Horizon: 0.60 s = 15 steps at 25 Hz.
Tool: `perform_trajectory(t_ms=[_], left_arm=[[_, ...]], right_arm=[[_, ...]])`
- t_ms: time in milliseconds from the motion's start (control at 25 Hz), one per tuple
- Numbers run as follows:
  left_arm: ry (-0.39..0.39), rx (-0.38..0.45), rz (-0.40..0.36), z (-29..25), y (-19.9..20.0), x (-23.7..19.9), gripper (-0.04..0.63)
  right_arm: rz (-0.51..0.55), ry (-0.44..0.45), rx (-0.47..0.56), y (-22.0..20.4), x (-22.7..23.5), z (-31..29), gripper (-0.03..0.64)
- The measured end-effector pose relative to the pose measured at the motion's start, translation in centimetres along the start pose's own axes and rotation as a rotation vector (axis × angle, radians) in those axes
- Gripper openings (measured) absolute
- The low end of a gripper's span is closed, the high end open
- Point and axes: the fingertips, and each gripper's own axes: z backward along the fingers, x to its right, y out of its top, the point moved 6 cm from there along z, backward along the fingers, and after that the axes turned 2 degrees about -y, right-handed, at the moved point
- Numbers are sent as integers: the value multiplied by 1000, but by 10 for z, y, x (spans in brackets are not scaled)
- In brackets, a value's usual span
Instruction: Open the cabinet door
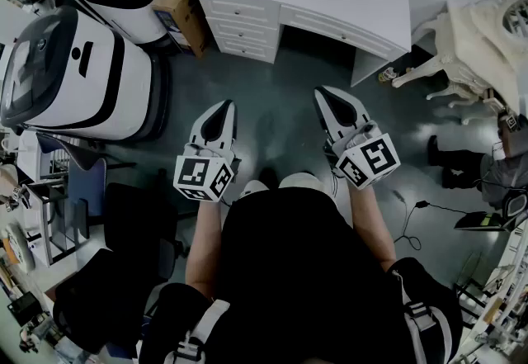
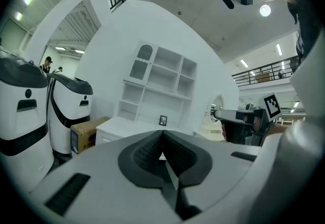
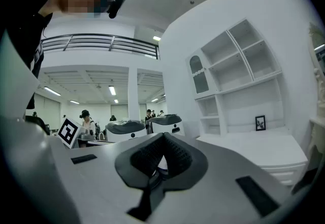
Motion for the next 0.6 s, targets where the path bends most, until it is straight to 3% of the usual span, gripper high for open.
perform_trajectory(t_ms=[600], left_arm=[[10, -7, 8, 17, -5, -9, 21]], right_arm=[[26, 38, -28, -8, -27, -16, 14]])
